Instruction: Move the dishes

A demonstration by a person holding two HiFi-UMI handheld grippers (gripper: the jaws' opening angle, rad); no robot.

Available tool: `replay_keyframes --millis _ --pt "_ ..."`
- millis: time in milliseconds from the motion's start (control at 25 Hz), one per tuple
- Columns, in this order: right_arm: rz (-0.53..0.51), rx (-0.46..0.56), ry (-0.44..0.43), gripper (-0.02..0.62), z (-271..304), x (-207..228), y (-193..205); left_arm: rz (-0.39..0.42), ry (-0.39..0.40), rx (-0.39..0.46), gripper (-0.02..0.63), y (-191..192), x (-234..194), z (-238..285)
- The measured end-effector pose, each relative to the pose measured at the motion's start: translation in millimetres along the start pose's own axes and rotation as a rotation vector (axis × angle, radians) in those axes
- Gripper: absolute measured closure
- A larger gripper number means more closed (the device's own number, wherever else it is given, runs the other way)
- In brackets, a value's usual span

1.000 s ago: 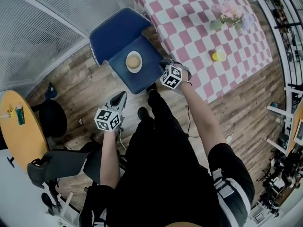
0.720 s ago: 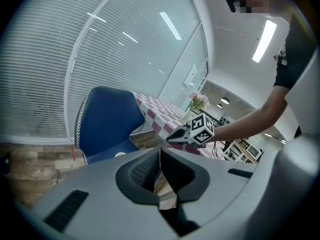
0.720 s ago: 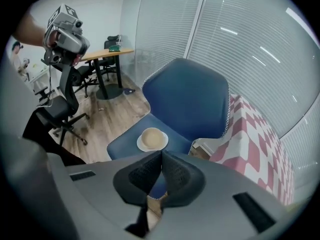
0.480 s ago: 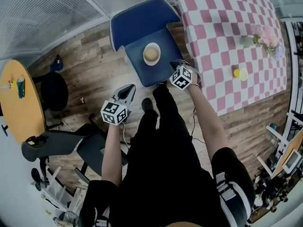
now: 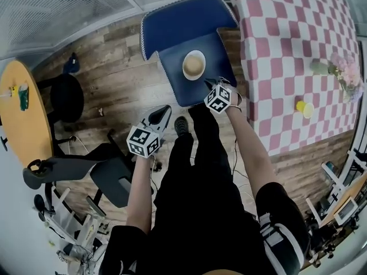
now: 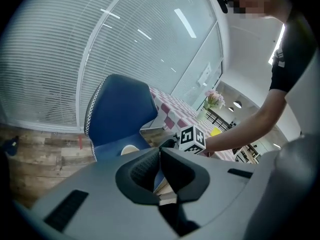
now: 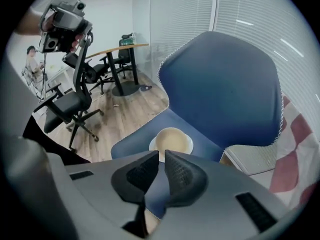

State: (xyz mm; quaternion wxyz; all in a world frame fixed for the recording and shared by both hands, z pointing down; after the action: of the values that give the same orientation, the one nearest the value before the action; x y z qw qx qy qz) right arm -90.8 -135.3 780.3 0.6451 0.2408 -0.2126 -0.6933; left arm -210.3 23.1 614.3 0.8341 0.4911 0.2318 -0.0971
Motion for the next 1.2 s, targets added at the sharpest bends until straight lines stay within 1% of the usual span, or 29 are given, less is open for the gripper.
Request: replay_keyframes --millis 160,400,640,920,1000,1160,1200 --pt "-0.021 -0.018 -0.016 0.518 35 0 16 -0.027 -0.019 -0.008 0.577 18 -12 9" --pt "-0.059 -0.041 -0.047 0.500 90 -2 28 -0.051 -0.044 -0.023 0.577 42 -35 13" --pt "-0.094 -0.073 -0.076 0.488 131 -11 39 -0.092 -0.067 -0.021 0.577 65 -46 11" --pt "-0.150 -0.079 -0.076 0.486 168 -20 44 -0.104 -0.072 -0.023 0.577 93 -53 5" --pt "-0.183 -0.087 -0.081 0.485 178 -22 47 -0.108 -0.079 -0.019 0.577 99 -56 3" --pt "-0.319 -0.121 -0.100 0.485 196 -30 57 -0.107 -0.087 -0.015 0.577 112 -63 1" --pt "-0.340 -0.124 -0.104 0.485 199 -33 58 -0.106 -0.088 -0.013 0.577 115 -65 0"
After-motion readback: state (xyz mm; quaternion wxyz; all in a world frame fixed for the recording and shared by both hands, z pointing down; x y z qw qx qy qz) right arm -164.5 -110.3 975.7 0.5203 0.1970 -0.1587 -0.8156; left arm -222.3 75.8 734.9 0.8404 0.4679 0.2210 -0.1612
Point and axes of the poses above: the fingertips, and each gripper's own axes: z forward along the fingers, x to its right, y out of its underside, the point moved 4 cm from there along -z, backward along the fingers, and after that the axes turned 11 degrees about x, right-handed, at the moved point
